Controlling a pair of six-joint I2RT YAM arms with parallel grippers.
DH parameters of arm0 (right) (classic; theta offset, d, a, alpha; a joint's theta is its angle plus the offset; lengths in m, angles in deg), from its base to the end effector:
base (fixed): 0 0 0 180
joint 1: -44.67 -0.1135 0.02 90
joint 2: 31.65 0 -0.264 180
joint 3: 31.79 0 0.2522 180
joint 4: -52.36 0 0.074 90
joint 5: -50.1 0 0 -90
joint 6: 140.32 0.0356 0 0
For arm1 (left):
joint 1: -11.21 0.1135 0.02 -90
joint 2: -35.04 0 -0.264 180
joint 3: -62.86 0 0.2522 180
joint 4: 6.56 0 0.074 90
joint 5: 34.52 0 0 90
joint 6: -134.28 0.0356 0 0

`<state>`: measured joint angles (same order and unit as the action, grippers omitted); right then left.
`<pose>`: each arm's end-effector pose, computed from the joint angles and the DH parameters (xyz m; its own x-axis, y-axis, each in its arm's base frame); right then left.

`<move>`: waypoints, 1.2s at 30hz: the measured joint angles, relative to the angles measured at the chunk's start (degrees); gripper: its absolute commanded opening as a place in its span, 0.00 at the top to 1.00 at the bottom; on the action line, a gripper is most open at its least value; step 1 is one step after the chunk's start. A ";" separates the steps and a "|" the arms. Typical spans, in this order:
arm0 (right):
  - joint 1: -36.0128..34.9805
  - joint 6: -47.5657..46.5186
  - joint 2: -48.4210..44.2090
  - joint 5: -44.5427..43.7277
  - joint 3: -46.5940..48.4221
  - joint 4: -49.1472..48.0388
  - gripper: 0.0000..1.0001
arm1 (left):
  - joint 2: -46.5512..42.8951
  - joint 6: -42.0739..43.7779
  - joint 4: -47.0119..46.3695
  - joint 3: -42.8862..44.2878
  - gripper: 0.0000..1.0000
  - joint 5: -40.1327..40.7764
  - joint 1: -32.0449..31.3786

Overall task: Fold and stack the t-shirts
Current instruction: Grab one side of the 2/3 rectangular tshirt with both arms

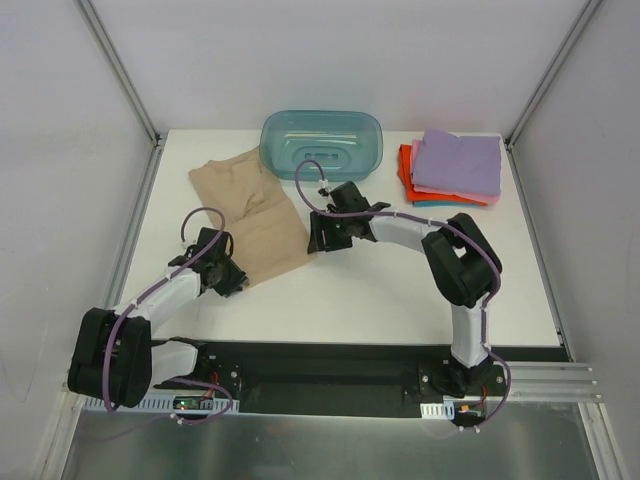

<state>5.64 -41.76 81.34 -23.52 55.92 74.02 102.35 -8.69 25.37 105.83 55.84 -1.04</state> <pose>0.3238 0.2754 0.1698 -0.6734 -0.3621 -0.6445 -0.6609 0.6856 0.3054 0.2041 -0.0441 0.1620 -0.6561 -0.6744 -0.3386 -0.5231 0.7298 -0.4401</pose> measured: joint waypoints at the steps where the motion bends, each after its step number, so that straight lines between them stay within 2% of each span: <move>1: 0.00 0.26 0.81 0.50 0.76 -0.17 0.41 | 0.76 0.24 -0.94 0.04 0.82 -0.48 0.00; 3: -0.07 0.70 2.10 1.42 1.97 -0.83 0.45 | 1.77 0.59 -2.27 0.13 0.89 -1.68 0.00; 4: -0.15 0.85 2.51 1.77 2.27 -1.05 0.51 | 2.25 0.81 -2.86 0.15 0.97 -2.01 0.00; 5: -0.26 1.07 2.91 2.16 2.60 -1.29 0.55 | 2.54 1.03 -3.28 0.17 1.00 -2.51 0.00; 10: -1.53 1.90 3.72 2.78 2.75 -1.40 0.84 | 2.73 1.40 -4.00 0.15 1.00 -3.28 0.00; 13: -2.08 2.60 3.72 2.10 2.51 -1.27 0.93 | 1.99 1.64 -4.22 -0.33 1.00 -3.91 -0.02; 17: -2.12 3.04 1.64 1.31 -0.72 -1.57 0.99 | -2.05 2.12 -4.37 -3.23 1.00 -6.03 -0.94; 19: -2.12 3.17 -1.79 0.83 -4.15 -0.31 0.99 | -5.57 2.01 -3.80 -5.33 1.00 -7.58 -2.99; 25: -2.16 3.87 -18.84 0.87 -17.64 4.98 0.99 | -20.85 -2.73 0.70 -9.01 1.00 -10.16 -18.67; 29: -2.69 4.07 -30.32 0.59 -23.37 10.95 0.99 | -28.59 -8.37 2.12 -9.25 1.00 -10.62 -30.38; 32: -3.61 3.93 -38.27 0.57 -26.03 17.05 0.99 | -30.80 -10.40 3.50 -8.28 1.00 -10.45 -38.07; 36: -3.98 2.71 -47.08 0.11 -25.99 25.64 0.99 | -28.44 -10.34 5.16 -2.95 1.00 -10.27 -44.96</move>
<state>1.67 -39.05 34.26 -23.41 29.93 99.66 73.91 -19.02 30.53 102.88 45.57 -46.00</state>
